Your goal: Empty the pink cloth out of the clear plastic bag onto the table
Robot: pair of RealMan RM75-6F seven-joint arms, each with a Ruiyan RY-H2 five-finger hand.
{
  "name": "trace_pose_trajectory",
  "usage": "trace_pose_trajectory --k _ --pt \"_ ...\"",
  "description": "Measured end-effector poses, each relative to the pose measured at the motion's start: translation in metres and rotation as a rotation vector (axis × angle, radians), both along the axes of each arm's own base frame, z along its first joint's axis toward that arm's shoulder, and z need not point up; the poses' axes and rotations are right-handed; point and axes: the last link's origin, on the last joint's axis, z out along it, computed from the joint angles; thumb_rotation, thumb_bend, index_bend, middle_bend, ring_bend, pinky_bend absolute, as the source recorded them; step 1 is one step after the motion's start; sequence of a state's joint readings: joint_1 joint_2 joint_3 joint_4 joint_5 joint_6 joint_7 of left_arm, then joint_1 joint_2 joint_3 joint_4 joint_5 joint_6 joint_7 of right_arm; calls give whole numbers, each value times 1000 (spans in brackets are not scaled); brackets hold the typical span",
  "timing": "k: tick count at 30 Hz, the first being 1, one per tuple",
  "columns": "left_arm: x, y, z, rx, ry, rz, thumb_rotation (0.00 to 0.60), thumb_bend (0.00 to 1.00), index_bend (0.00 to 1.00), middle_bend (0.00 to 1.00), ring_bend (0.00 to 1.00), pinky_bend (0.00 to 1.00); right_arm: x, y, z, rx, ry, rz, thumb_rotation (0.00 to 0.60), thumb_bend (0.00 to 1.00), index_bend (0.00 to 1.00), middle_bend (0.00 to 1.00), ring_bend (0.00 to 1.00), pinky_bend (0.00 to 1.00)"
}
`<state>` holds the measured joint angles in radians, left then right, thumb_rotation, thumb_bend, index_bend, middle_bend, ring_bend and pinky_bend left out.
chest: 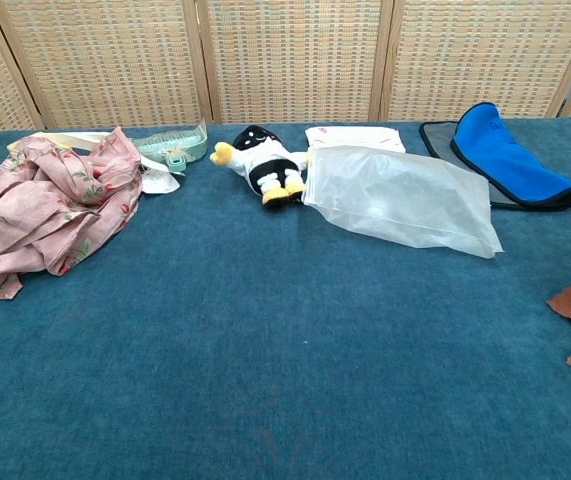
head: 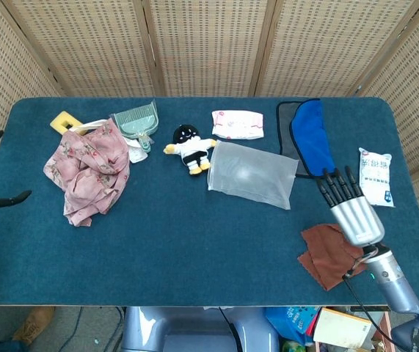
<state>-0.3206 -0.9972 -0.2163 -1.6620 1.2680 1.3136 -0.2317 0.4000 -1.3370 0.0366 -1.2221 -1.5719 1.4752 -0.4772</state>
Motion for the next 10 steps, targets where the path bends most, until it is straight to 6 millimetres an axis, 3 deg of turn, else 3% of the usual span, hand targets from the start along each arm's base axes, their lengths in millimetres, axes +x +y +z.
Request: trace_pose_trajectory --k 10 --pt "-23 -68 -47 66 32 16 600 165 0 0 0 0 -26 51 25 -62 -507 -226 600 0 0 0 0 0"
